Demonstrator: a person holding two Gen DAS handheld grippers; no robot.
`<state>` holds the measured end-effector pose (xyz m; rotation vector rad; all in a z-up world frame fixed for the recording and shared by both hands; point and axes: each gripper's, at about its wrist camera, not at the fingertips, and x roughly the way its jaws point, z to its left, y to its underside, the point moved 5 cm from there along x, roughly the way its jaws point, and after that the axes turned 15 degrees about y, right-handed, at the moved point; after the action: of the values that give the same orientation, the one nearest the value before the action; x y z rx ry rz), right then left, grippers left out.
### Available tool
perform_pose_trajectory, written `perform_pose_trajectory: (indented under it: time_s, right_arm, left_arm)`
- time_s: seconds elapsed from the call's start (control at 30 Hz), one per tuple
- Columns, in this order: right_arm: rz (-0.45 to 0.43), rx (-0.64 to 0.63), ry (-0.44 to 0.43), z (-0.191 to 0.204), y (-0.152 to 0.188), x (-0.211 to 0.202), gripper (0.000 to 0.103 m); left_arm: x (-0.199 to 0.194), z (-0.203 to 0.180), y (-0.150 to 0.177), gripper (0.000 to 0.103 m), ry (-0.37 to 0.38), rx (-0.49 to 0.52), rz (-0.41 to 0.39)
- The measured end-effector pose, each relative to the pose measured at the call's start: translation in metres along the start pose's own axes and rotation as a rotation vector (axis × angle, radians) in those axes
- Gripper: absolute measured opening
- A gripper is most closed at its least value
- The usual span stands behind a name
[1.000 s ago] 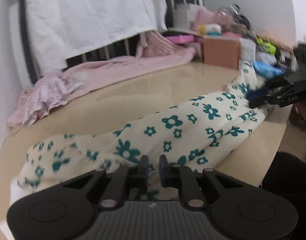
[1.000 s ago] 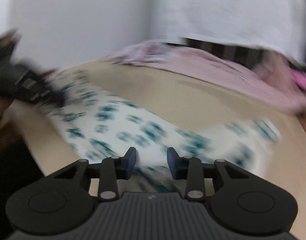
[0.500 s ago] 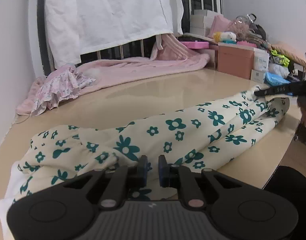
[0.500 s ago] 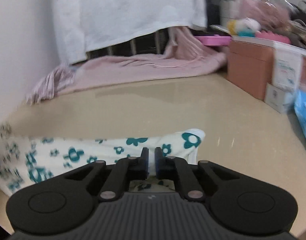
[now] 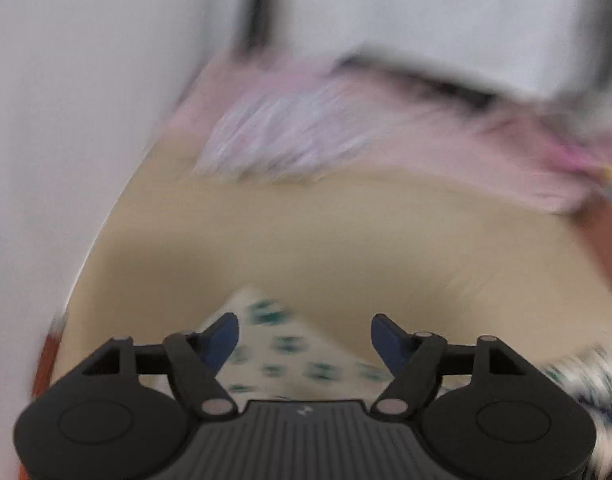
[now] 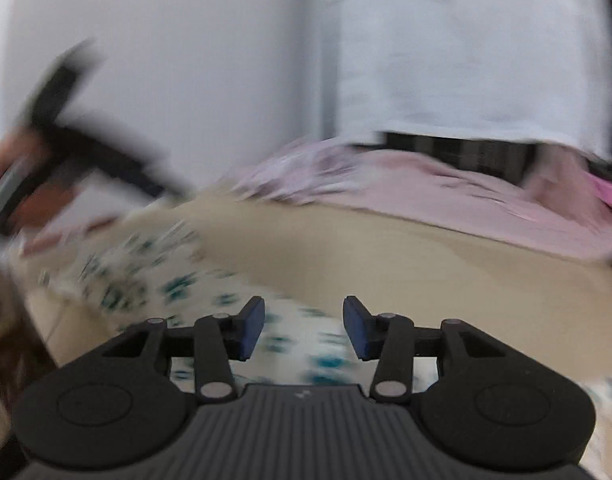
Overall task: Fold clothes
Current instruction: 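Grasp the folded shirt end with the left gripper while the right gripper grasps it too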
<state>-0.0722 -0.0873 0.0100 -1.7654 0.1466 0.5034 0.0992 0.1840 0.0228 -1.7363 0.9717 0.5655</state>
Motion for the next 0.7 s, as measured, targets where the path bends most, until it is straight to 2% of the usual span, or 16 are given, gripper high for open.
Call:
perform_pose_trajectory:
  time_s: [0.03,0.07,0.1,0.13,0.27,0.4,0.53,0.6,0.7]
  right_arm:
    - [0.017,-0.024,0.006,0.01,-0.001,0.009,0.043]
    - [0.034,-0.049,0.012,0.019,-0.001,0.019,0.043]
    - [0.051,-0.066,0.017,0.027,-0.001,0.027,0.042]
    - [0.072,-0.063,0.017,0.028,0.001,0.033,0.042]
    - [0.12,-0.028,0.01,0.027,0.01,0.044,0.042]
    - [0.102,-0.013,0.004,0.025,0.018,0.038,0.042]
    - [0.104,-0.014,0.009,0.028,0.021,0.036,0.043]
    - [0.109,-0.004,0.011,0.028,0.023,0.032,0.043]
    - [0.109,0.02,0.024,0.027,0.025,0.03,0.045]
  left_arm:
    - [0.012,0.005,-0.003,0.053,-0.05,-0.048,0.052]
    - [0.022,0.009,-0.004,0.048,-0.091,-0.077,0.097]
    - [0.027,0.007,-0.002,0.03,-0.097,-0.045,0.102]
    - [0.021,0.008,0.002,0.001,-0.087,-0.053,0.053]
    - [-0.006,0.012,0.016,0.001,-0.047,-0.082,-0.143]
    - [-0.042,0.018,0.051,0.001,-0.05,-0.144,-0.301]
    - [-0.062,0.033,0.07,0.0,-0.012,-0.3,-0.349]
    - [-0.078,0.029,0.091,0.0,-0.011,-0.321,-0.409]
    - [-0.083,0.025,0.126,0.0,-0.044,-0.347,-0.456]
